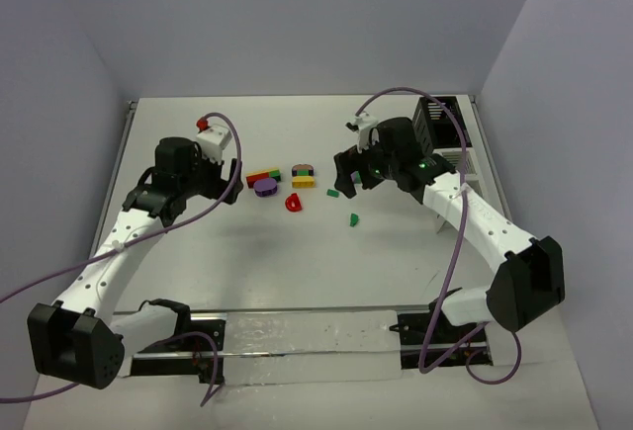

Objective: Sort the legos into containers by color

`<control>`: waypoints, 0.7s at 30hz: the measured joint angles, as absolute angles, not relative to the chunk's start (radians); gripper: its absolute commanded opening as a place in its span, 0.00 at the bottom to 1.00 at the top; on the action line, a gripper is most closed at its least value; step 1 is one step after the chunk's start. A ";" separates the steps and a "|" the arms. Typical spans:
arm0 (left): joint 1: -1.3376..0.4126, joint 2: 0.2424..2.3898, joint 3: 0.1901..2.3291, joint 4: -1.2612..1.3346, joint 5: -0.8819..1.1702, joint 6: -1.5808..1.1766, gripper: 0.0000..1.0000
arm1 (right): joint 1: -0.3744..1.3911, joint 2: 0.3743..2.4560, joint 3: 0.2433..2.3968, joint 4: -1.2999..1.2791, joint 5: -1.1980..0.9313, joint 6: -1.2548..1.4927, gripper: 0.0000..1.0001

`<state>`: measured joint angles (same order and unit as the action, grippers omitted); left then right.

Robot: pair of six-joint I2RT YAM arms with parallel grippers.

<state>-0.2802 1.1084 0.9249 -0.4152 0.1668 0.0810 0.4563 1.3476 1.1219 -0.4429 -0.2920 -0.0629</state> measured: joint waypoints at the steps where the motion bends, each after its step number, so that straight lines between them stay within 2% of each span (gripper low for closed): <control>1: -0.280 1.108 0.925 -0.415 0.162 0.081 0.99 | 0.458 1.348 1.120 -0.442 -0.289 -0.061 1.00; 8: -0.280 1.108 0.925 -0.404 0.100 0.065 0.99 | 0.513 1.358 1.123 -0.432 -0.227 -0.052 1.00; 12: -0.260 1.109 0.926 -0.398 0.041 0.027 0.99 | 0.572 1.442 1.197 -0.455 -0.153 -0.018 1.00; 21: -0.112 1.149 0.992 -0.400 0.035 -0.072 0.99 | 0.700 1.727 1.450 -0.516 -0.058 0.084 0.74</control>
